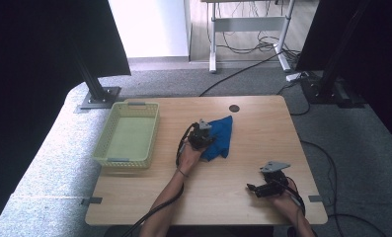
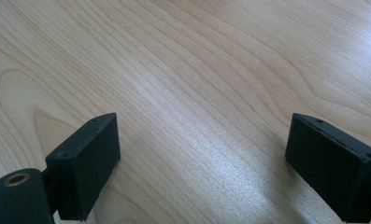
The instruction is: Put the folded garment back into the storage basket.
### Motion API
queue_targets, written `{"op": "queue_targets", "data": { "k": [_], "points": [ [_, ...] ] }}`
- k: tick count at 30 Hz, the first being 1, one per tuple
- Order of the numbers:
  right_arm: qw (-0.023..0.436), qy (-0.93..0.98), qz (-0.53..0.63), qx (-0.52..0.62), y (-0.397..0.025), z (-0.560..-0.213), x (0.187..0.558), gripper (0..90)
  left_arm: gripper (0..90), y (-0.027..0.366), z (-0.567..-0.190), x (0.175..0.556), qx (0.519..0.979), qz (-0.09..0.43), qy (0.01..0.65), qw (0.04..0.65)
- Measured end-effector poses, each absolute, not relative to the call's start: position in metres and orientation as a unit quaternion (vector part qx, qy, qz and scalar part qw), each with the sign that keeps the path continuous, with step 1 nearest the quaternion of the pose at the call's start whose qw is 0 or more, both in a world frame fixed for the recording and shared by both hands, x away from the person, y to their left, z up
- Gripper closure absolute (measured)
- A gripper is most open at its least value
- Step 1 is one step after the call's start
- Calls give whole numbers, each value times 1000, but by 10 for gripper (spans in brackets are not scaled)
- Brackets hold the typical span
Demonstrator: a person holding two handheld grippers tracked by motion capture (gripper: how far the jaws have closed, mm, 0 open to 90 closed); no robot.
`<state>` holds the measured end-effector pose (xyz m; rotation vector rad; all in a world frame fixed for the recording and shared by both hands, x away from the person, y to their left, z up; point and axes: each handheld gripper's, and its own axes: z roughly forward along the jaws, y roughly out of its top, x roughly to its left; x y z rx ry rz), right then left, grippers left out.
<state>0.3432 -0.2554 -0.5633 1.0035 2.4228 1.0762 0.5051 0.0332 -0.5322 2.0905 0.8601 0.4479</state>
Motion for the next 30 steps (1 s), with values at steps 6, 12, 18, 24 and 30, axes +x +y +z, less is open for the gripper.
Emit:
{"op": "queue_targets", "data": {
  "k": [6,12,18,24,30],
  "points": [
    [153,845,375,350,-255,-563,343,99,771,38,-517,499,825,189,330,419],
    [153,845,375,350,-255,-563,343,99,770,46,-505,495,820,199,327,426],
    [153,845,375,350,-255,-563,343,99,770,53,-492,491,817,206,325,430],
    [153,845,375,350,-255,-563,343,99,770,57,-481,485,821,213,314,427],
    [153,845,375,350,-255,-563,343,99,769,65,-469,481,821,214,309,430]
  ]
}}
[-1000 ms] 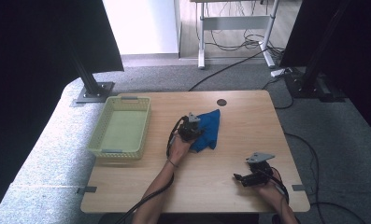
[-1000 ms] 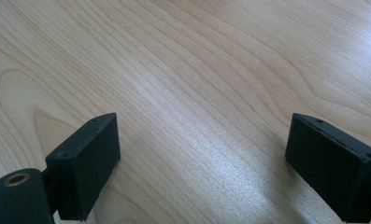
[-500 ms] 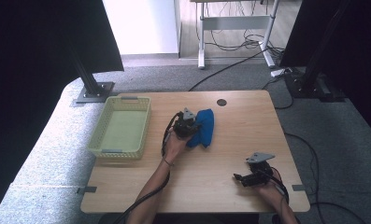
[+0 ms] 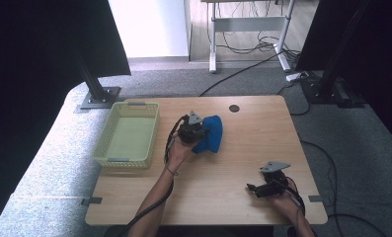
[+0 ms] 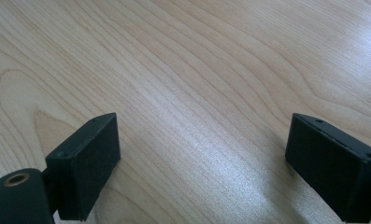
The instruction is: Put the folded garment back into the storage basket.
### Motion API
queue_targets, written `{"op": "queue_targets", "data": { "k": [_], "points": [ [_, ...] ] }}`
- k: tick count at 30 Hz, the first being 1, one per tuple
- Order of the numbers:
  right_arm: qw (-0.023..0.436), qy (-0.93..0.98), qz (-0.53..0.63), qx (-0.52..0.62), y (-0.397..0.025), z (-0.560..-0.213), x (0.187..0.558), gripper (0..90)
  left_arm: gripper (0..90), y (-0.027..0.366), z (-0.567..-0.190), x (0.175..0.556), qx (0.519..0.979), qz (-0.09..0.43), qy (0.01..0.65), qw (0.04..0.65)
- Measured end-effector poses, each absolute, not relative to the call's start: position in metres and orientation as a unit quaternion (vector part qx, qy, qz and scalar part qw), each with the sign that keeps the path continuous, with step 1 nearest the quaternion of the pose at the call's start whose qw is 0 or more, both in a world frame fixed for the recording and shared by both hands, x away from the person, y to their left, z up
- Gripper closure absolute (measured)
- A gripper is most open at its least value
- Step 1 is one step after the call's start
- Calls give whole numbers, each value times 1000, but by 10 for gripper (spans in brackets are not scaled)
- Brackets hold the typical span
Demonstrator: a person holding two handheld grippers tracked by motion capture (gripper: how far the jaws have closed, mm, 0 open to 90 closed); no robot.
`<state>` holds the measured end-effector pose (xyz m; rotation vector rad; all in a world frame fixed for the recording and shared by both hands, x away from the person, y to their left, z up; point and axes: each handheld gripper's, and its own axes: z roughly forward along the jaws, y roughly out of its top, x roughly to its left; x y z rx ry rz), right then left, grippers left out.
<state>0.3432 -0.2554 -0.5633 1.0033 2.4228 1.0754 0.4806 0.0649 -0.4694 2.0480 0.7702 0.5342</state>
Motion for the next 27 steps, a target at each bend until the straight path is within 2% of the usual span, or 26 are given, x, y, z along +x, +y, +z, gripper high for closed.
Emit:
{"op": "queue_targets", "data": {
  "k": [27],
  "points": [
    [153,845,375,351,-255,-563,343,99,768,118,-425,465,816,223,320,426]
  ]
}}
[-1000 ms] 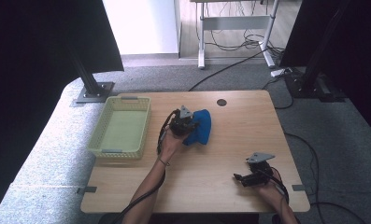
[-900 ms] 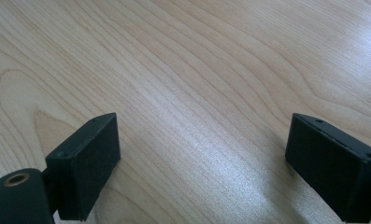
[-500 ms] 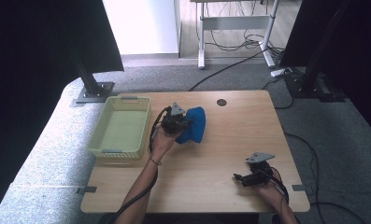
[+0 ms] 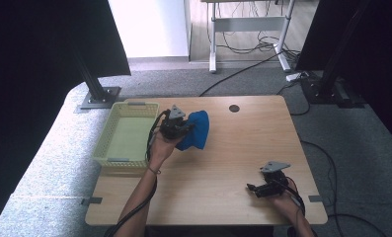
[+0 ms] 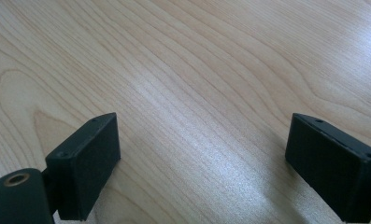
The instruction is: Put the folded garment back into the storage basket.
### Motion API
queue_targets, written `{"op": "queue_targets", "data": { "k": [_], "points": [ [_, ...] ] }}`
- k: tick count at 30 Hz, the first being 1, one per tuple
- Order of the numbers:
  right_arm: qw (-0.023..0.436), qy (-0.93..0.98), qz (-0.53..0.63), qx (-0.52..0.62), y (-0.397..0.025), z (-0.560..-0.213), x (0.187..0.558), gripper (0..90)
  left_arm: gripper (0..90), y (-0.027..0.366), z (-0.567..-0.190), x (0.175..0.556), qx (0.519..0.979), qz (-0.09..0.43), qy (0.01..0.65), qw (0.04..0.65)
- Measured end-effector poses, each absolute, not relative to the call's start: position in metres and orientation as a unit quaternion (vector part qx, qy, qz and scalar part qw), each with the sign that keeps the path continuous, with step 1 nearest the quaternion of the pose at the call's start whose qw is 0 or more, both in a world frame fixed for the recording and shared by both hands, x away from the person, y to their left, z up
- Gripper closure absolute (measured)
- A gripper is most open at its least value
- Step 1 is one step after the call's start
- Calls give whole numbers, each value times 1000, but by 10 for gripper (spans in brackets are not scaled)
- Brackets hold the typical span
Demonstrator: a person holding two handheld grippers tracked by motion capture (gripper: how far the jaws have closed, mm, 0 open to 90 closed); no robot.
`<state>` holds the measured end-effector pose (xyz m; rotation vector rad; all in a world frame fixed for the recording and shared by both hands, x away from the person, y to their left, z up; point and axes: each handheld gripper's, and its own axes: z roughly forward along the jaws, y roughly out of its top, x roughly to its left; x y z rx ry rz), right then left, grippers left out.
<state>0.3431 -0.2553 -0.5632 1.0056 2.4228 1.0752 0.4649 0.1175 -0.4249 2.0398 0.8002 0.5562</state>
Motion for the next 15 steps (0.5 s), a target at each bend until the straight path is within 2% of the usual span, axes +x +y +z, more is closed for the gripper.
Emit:
{"op": "queue_targets", "data": {
  "k": [15],
  "points": [
    [153,845,375,350,-255,-563,343,99,767,163,-403,464,806,247,342,416]
  ]
}}
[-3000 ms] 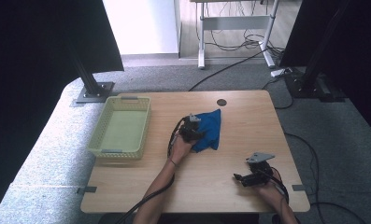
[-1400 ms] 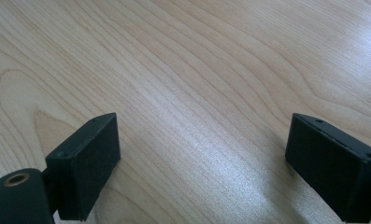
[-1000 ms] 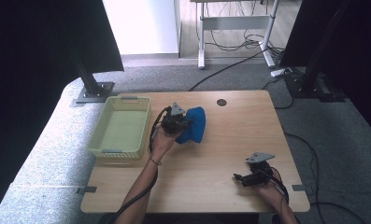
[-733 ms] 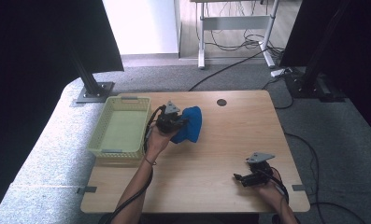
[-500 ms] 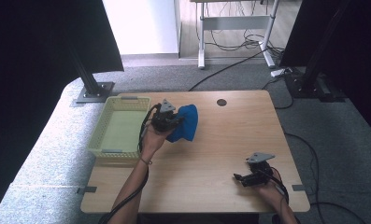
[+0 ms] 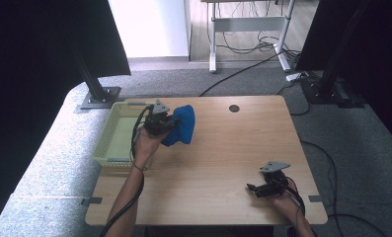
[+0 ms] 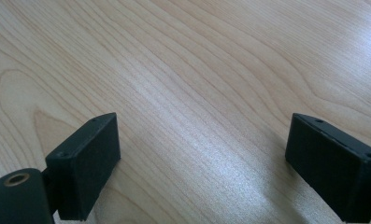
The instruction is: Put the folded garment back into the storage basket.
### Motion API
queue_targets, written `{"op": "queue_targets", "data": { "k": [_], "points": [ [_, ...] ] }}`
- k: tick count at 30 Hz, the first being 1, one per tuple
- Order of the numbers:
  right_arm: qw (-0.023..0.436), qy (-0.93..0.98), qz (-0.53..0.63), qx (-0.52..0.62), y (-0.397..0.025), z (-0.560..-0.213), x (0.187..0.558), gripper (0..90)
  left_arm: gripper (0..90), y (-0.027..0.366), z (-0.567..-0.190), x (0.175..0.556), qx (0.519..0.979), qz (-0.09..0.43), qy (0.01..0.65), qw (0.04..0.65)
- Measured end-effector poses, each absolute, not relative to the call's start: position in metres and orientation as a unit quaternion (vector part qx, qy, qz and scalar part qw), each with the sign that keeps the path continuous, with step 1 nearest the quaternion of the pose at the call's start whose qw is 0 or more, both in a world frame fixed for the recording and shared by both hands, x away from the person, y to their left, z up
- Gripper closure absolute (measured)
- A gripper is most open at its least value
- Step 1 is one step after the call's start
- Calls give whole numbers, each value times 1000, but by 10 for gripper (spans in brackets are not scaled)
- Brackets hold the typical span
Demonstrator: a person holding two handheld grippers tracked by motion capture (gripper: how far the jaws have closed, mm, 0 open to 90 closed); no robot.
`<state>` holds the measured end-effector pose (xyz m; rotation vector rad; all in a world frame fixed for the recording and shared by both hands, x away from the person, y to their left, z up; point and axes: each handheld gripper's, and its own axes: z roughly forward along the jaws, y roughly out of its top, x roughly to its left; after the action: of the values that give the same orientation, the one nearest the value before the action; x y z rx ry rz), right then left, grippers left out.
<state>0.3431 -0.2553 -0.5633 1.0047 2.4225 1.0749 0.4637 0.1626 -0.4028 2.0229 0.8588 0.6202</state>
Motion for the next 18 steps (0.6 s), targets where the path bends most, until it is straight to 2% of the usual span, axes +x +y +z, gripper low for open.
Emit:
{"op": "queue_targets", "data": {
  "k": [18],
  "points": [
    [153,845,375,350,-255,-563,343,99,766,232,-384,465,783,286,381,399]
  ]
}}
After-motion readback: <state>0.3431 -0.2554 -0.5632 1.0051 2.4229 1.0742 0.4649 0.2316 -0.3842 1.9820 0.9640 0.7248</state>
